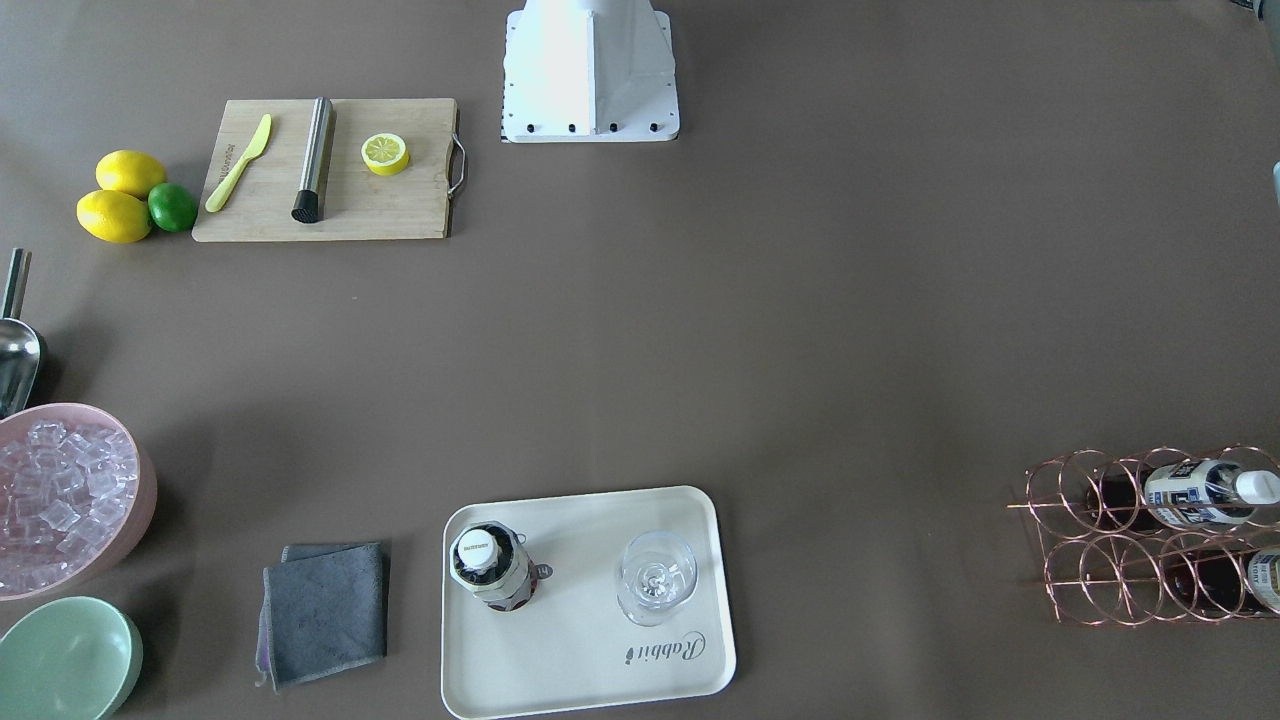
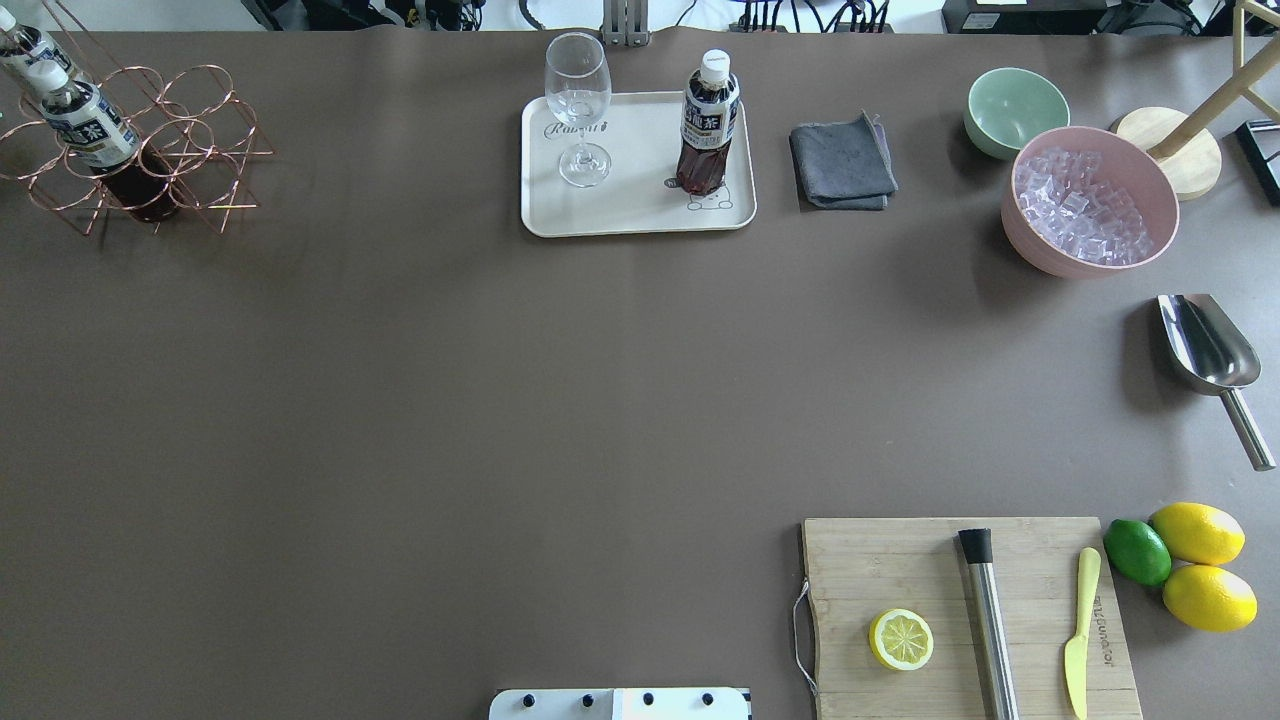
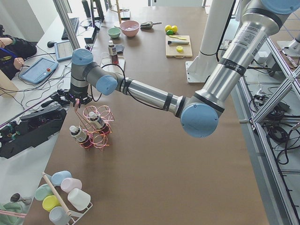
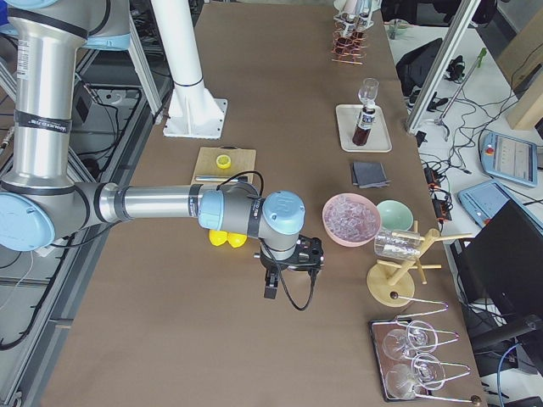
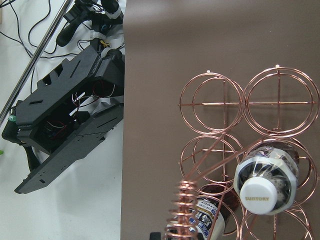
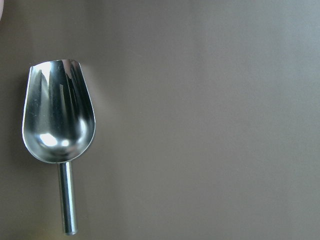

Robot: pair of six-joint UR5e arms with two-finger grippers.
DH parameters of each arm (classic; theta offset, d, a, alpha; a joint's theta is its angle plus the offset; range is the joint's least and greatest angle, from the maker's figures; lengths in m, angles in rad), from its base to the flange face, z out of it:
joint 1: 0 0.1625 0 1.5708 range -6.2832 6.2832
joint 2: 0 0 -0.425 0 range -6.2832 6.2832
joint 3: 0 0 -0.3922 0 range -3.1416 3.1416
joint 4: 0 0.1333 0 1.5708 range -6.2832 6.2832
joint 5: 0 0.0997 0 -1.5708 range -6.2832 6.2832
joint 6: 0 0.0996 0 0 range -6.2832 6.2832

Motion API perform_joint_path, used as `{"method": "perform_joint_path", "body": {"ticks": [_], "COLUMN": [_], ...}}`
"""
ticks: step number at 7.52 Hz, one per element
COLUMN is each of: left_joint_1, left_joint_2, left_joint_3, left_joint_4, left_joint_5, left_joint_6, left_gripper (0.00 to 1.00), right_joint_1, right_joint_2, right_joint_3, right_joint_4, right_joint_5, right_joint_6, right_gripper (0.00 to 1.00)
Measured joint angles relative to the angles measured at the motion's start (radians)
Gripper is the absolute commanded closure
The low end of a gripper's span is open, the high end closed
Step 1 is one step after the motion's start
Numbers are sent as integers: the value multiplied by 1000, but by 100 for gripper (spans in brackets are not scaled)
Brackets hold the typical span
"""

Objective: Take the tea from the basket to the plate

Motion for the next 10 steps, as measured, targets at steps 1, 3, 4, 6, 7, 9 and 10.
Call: {"method": "perform_joint_path", "body": {"ticks": [1,3,4,6,7,9,10], "left_joint_1": [0,-1,-1,-1,-1,-1,-2], "left_joint_2": [0,3,5,8,8,12,30], "left_joint_3": [0,-2,-3,-3,-4,-19,-56], "left_joint_4": [0,0,-1,-1,-1,-1,5], "left_joint_5": [2,3,3,3,3,2,0], "left_joint_6": [-2,-15,-28,-38,-39,-39,-39], "left_gripper": [2,2,2,2,2,2,2], "right_joint_1": [1,2,3,3,3,3,3], "right_joint_2": [-1,-11,-13,-14,-15,-15,-15], "right_joint_3": [-1,0,-1,-2,-2,-2,-2], "right_joint_4": [-1,-1,1,3,3,3,3], "right_joint_5": [0,1,0,0,1,1,2], "right_joint_6": [0,0,0,0,0,-1,-1], "right_gripper": [0,0,0,0,0,0,0]}}
